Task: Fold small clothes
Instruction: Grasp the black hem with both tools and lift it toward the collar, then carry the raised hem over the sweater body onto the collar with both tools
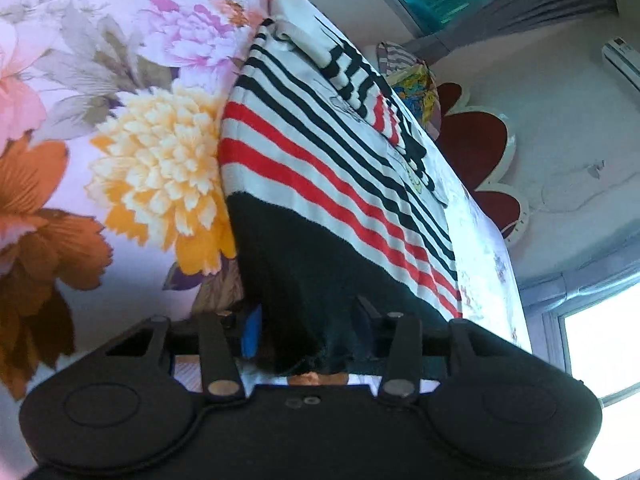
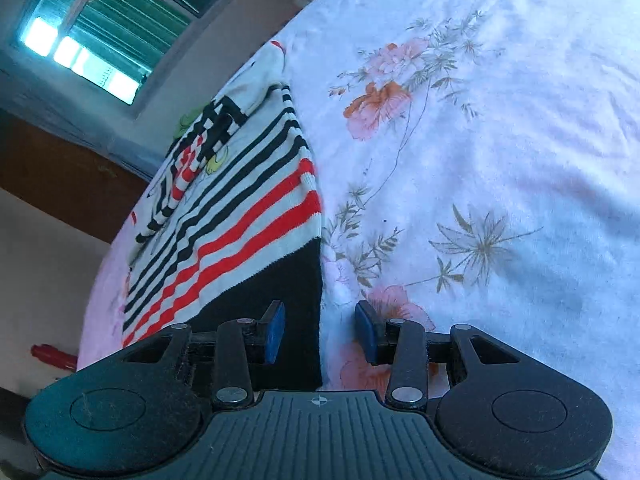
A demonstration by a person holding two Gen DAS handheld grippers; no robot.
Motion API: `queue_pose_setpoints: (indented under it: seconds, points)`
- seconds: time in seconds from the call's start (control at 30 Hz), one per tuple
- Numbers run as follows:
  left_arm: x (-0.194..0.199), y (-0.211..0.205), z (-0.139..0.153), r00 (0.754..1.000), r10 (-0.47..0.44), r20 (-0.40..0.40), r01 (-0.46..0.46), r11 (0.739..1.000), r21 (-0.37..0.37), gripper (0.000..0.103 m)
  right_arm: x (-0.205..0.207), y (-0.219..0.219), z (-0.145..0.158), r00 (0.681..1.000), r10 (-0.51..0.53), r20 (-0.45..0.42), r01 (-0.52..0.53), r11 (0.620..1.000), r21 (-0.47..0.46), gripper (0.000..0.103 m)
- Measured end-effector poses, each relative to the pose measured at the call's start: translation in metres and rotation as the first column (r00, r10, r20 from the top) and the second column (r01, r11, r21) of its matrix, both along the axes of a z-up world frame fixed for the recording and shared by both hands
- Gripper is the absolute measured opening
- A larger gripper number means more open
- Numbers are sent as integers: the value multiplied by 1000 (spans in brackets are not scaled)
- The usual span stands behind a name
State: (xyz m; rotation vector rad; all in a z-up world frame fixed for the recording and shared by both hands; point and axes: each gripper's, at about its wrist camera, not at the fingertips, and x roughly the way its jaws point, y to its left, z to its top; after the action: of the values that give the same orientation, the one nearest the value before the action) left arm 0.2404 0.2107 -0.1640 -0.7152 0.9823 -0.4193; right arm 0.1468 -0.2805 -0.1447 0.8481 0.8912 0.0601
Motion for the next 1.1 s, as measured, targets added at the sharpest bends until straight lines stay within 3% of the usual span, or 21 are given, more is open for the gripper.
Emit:
queue_pose_setpoints:
  seconds: [0.17, 0.33, 0.37, 0.4, 0.77, 0.87, 0.93, 1.0, 1.1]
  points:
    - [3, 0, -4, 1000, 12, -10, -13, 999, -35, 43, 8, 6, -3, 999, 54, 2, -55, 998, 43, 40]
    - [6, -10, 0, 1000, -6, -9, 6, 1000, 6, 42, 16, 14, -7, 996, 92, 13, -92, 995, 44, 39]
    - [6, -11, 0, 1000, -5, -9, 5, 1000, 5, 41, 18, 16, -7, 995, 99, 14, -100, 994, 40, 37]
    - [6, -11, 0, 1000, -2, -9, 2, 1000, 3, 39, 19, 17, -7, 995, 104, 13, -104, 994, 42, 27]
    - [8, 1, -13, 996, 89, -7, -89, 989, -118, 41, 23, 17, -16, 997, 81, 12, -81, 992, 93, 24]
    - [12, -1, -13, 996, 93, -7, -93, 991, -97, 31, 28, 20, -15, 996, 89, 4, -89, 993, 78, 24]
    - [13, -4, -13, 996, 91, -6, -91, 994, -58, 9, 30, 23, -12, 994, 105, 6, -105, 993, 48, 24]
    - [9, 0, -12, 994, 110, 10, -110, 993, -31, 7, 30, 24, -8, 993, 115, 28, -115, 993, 14, 4]
    - [-2, 10, 0, 986, 145, 86, -138, 988, -76, 6, 22, 17, 11, 984, 104, 145, -104, 995, -9, 4]
